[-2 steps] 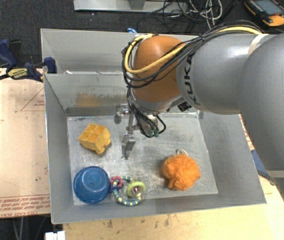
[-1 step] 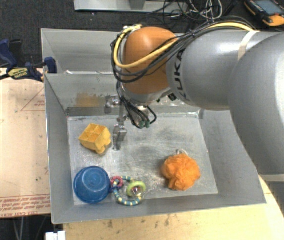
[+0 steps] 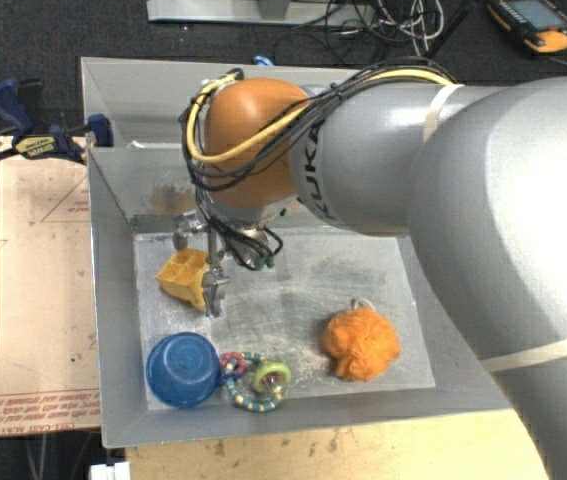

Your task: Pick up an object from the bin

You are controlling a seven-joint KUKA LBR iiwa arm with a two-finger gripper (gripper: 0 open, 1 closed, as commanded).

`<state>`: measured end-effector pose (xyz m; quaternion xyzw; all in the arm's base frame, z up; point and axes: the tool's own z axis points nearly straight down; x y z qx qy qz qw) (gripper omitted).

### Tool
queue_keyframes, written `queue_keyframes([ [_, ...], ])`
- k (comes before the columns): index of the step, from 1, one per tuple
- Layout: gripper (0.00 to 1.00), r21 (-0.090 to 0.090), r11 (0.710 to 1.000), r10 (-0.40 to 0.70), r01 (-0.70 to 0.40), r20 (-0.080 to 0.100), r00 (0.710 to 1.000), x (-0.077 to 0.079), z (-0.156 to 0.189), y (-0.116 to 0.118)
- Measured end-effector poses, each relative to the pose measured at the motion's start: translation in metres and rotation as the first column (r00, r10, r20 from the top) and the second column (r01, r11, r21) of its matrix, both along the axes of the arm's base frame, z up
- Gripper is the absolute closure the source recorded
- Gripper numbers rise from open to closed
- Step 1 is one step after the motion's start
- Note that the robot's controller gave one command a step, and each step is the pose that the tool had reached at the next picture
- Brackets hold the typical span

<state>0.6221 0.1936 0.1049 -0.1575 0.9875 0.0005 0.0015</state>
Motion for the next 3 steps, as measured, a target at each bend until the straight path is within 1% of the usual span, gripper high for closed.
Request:
queue_keyframes([
  [1, 1.0, 0.007, 1.0, -0.016, 0.016, 0.007, 1.0, 0.012, -0.026, -0.003],
  [2, 1.0, 0.008, 1.0, -0.017, 0.017, 0.013, 1.0, 0.014, -0.023, -0.002],
  [3, 1.0, 0.002, 0.964, 0.264, -0.264, 0.008, 0.964, -0.008, 0.114, 0.057],
])
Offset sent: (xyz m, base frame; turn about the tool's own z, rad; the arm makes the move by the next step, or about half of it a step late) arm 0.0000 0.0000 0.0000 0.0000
